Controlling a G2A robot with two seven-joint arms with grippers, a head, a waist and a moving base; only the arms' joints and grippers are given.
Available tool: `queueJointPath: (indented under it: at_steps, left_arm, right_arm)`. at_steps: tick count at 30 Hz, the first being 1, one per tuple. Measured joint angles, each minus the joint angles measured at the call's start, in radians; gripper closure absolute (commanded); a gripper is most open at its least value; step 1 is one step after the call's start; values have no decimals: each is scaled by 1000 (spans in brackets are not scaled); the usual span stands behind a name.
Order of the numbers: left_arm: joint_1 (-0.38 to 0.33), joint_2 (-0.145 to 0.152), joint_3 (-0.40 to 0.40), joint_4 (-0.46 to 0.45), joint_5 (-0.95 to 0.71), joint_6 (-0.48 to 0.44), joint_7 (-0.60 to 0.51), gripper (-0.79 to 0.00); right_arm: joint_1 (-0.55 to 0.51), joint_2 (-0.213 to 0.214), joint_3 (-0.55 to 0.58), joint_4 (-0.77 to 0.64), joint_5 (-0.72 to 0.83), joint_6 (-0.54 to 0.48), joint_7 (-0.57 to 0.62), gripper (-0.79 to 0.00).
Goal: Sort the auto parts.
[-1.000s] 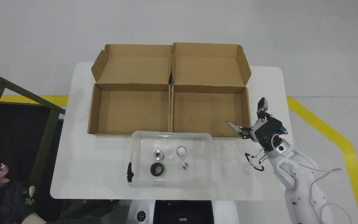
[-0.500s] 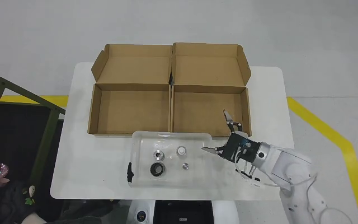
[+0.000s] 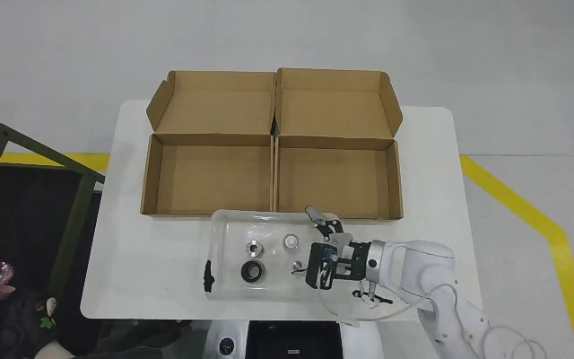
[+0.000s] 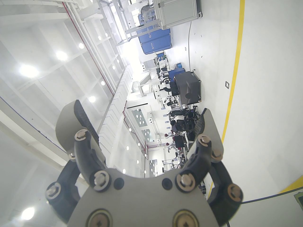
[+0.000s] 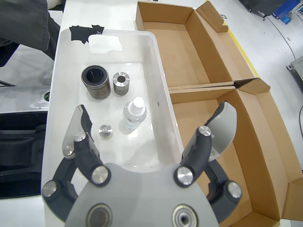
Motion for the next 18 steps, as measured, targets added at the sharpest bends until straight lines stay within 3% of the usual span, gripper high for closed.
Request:
queueJointPath:
  at_steps: [13, 17, 18]
  left_arm:
    - [0, 0, 0, 0, 0, 0, 0, -785]
    - [0, 0, 0, 0, 0, 0, 0, -785]
    - [0, 0, 0, 0, 0, 0, 0, -785]
  right_arm:
    - [101, -5, -123, 79, 58, 8, 143, -785]
    - [115, -4, -140, 100, 80, 10, 178, -637]
    - [119, -4, -142, 106, 86, 11, 183, -631]
